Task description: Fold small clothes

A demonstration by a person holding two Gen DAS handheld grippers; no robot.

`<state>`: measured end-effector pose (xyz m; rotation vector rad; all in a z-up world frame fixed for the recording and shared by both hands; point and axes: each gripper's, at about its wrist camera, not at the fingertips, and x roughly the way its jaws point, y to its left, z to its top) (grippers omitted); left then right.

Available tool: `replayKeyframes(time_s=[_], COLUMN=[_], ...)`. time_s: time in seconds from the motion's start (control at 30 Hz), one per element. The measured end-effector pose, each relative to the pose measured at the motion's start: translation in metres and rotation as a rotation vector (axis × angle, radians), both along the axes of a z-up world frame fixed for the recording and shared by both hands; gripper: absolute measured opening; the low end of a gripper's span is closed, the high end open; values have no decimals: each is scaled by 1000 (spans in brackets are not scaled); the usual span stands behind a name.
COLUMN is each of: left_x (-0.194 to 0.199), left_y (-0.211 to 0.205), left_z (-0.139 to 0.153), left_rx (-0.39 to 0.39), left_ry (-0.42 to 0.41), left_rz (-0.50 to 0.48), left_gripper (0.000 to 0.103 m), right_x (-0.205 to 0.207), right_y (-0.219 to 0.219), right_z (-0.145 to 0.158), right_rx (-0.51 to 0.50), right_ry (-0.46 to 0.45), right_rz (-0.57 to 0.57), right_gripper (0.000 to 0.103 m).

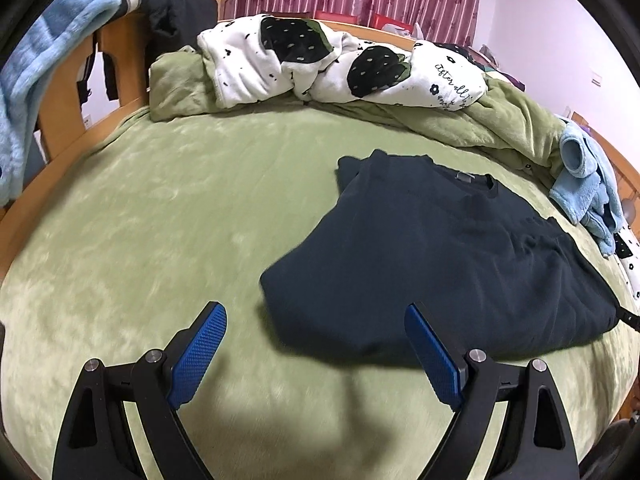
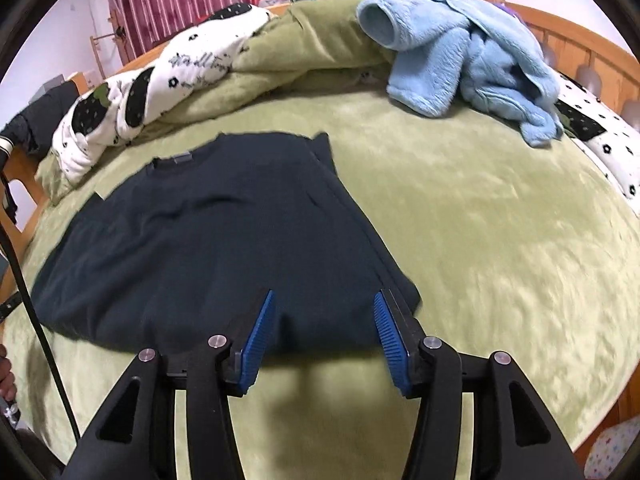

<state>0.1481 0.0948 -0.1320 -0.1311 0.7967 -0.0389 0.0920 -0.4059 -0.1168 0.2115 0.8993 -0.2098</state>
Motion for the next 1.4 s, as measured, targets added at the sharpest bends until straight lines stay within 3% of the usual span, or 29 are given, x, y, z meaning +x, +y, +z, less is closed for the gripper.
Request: replayKeyframes(time_s=[0.27, 0.4, 0.6, 0.73, 0.87, 0.93, 0.97, 1.03, 1.1, 1.4], left_x=[10, 26, 43, 52, 58, 54, 52, 49, 43, 6], left_y=[4, 2, 2, -1, -9, -15, -18, -19, -16, -14], left_z=[-12, -23, -49, -53, -55, -52, -49, -45, -40, -28], left_rx=[-19, -2, -37, -44, -49, -20, 0, 29, 19, 25], left_ry=[14, 28, 64, 73, 91, 75, 68, 61, 61, 59], left_rz=[11, 14, 6, -16, -41, -58, -64, -60, -59, -64], left_gripper=[90, 90, 89, 79, 56, 44, 30, 16, 14, 13], right_x=[2, 18, 41, 57, 65, 64, 63, 61, 57, 21], right_y=[-18, -31, -39, -42, -46, -43, -39, -31, -25, -28], right_z=[0, -15, -41, -55, -63, -62, -60, -55, -51, -27], right_rx=[-30, -20, 4, 27, 76, 91, 104, 34, 0, 32], right_ry=[-12, 25, 65, 87, 97, 82, 74, 64, 55, 6], right_rz=[-59, -64, -50, -36, -36, 6, 32, 41, 45, 22], right_gripper=[59, 59, 59, 59, 58, 44, 26, 16, 11, 5])
